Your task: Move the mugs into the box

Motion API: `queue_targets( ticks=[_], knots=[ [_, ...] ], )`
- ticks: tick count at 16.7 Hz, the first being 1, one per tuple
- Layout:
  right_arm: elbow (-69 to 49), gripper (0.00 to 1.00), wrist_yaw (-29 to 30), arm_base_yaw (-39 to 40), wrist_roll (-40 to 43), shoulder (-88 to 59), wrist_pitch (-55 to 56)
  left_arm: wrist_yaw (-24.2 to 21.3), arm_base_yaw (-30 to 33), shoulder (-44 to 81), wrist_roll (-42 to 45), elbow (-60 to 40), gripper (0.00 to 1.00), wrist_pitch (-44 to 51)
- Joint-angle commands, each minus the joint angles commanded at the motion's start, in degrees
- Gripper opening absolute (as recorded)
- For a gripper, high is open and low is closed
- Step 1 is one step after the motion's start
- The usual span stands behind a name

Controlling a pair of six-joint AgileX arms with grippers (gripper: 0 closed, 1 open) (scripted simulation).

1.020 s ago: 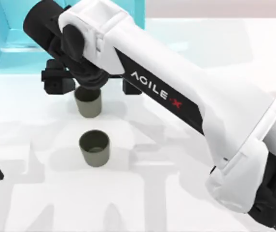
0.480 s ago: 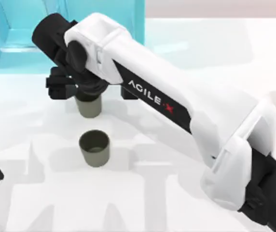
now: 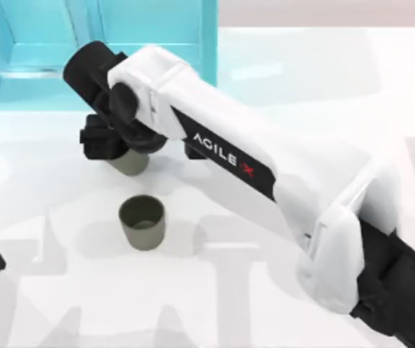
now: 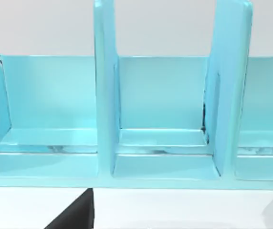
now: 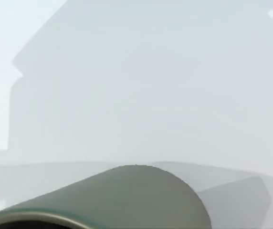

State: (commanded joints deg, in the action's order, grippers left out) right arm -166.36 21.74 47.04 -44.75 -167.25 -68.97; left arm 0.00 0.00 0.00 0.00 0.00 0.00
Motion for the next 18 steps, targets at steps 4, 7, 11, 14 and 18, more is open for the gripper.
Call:
queue_targets(
  ticks=[4, 7, 11, 14, 18],
  knots=[
    [0.0, 0.70, 0.0, 0.0, 0.0, 0.0, 0.0, 0.0, 0.0, 0.0, 0.0, 0.0, 1.00, 0.0],
    [0.0, 0.47, 0.0, 0.0, 0.0, 0.0, 0.0, 0.0, 0.0, 0.0, 0.0, 0.0, 1.00, 0.0],
    [0.0, 0.17, 0.0, 0.0, 0.0, 0.0, 0.0, 0.0, 0.0, 0.0, 0.0, 0.0, 1.00, 0.0],
    [0.0, 0.00, 0.0, 0.0, 0.0, 0.0, 0.0, 0.0, 0.0, 0.0, 0.0, 0.0, 1.00, 0.0],
    [0.0, 0.00, 0.0, 0.0, 0.0, 0.0, 0.0, 0.0, 0.0, 0.0, 0.0, 0.0, 1.00, 0.0]
  ],
)
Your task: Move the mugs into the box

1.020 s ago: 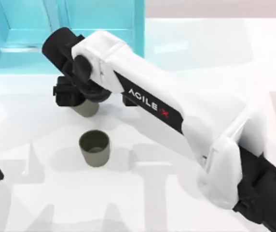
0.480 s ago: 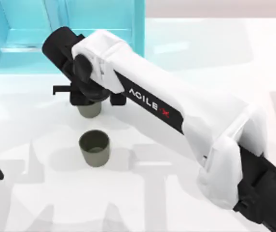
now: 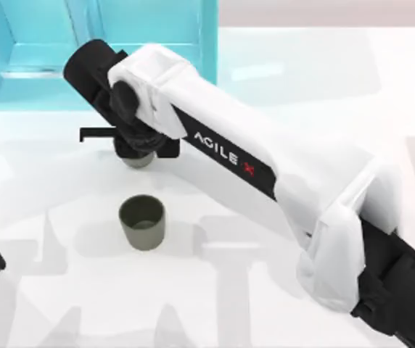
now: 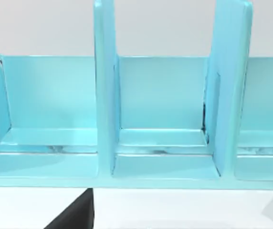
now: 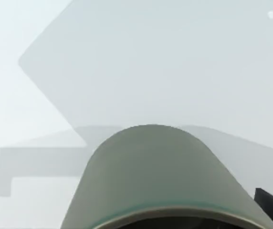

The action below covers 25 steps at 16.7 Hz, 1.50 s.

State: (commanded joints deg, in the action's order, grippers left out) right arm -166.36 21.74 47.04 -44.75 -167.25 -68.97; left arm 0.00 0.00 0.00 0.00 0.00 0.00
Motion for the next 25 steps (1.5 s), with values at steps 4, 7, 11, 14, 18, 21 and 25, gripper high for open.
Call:
queue_targets(
  ticks=[4, 7, 11, 14, 18, 21, 25],
  knots=[
    [0.1, 0.00, 0.0, 0.2, 0.0, 0.2, 0.0, 0.0, 0.0, 0.0, 0.0, 0.0, 1.00, 0.0],
    [2.0, 0.00, -0.2, -0.3, 0.5, 2.2, 0.7, 0.0, 0.0, 0.0, 0.0, 0.0, 1.00, 0.0],
    [12.9, 0.00, -1.0, -2.0, 2.9, 12.0, 4.0, 0.0, 0.0, 0.0, 0.0, 0.0, 1.00, 0.0],
    [26.1, 0.00, -2.2, -3.8, 5.2, 20.3, 6.4, 0.0, 0.0, 0.0, 0.0, 0.0, 1.00, 0.0],
    [39.4, 0.00, -2.9, -6.8, 6.9, 31.4, 9.8, 0.0, 0.0, 0.0, 0.0, 0.0, 1.00, 0.0],
    [43.0, 0.00, -3.4, -7.6, 7.7, 34.7, 11.0, 0.0, 0.0, 0.0, 0.0, 0.0, 1.00, 0.0],
    [43.0, 0.00, -3.3, -7.3, 7.7, 34.6, 10.9, 0.0, 0.0, 0.0, 0.0, 0.0, 1.00, 0.0]
  ],
)
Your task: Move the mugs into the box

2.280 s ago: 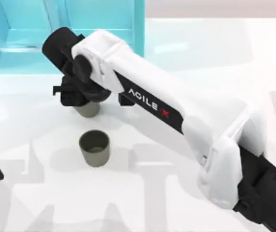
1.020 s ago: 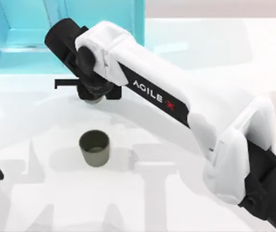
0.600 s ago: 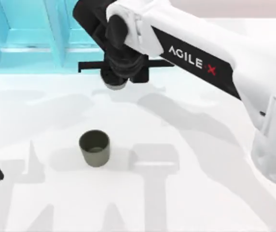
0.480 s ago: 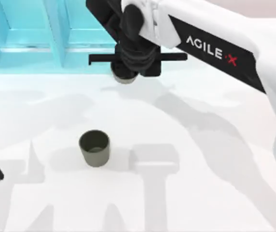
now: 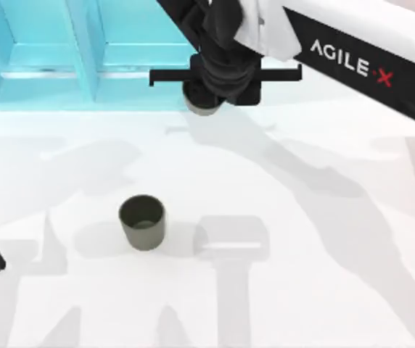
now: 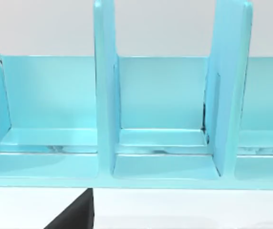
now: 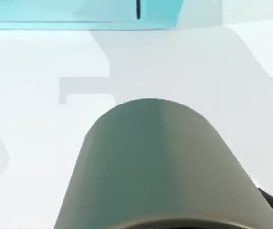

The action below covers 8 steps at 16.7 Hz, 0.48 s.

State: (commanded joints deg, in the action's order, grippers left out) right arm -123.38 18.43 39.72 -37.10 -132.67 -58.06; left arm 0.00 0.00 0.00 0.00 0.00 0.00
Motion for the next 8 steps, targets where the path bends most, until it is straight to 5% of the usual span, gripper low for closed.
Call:
queue_targets(
  ticks=[4, 8],
  knots=[
    [2.2, 0.00, -0.7, -3.8, 3.8, 1.4, -1.8, 0.0, 0.0, 0.0, 0.0, 0.0, 1.00, 0.0],
    [8.8, 0.00, -3.2, -16.5, 16.1, 7.1, -6.3, 0.0, 0.0, 0.0, 0.0, 0.0, 1.00, 0.0]
  ],
)
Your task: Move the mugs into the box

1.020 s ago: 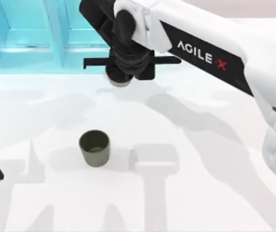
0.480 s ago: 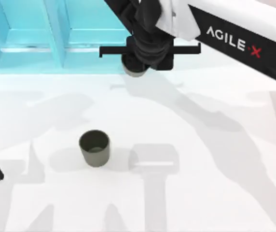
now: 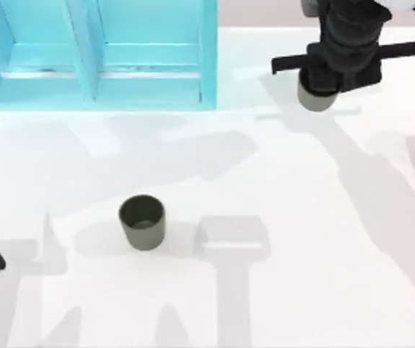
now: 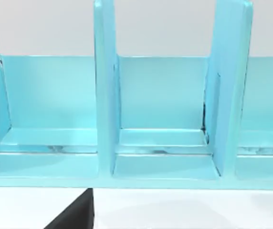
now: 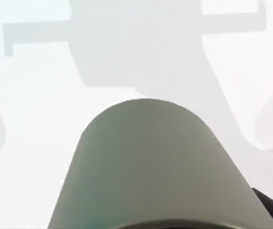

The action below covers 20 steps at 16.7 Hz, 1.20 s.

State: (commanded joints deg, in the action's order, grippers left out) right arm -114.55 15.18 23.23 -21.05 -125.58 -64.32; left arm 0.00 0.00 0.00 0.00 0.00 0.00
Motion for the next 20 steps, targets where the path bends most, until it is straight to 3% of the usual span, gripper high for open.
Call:
queue_targets(
  ticks=[11, 15, 20],
  knots=[
    [27.1, 0.00, -10.1, -52.1, 50.0, 28.3, -12.7, 0.0, 0.0, 0.0, 0.0, 0.0, 1.00, 0.0],
    [33.7, 0.00, -11.2, -60.2, 58.2, 34.0, -15.4, 0.0, 0.0, 0.0, 0.0, 0.0, 1.00, 0.0],
    [34.1, 0.00, -11.2, -60.6, 58.6, 34.1, -15.5, 0.0, 0.0, 0.0, 0.0, 0.0, 1.00, 0.0]
  ],
)
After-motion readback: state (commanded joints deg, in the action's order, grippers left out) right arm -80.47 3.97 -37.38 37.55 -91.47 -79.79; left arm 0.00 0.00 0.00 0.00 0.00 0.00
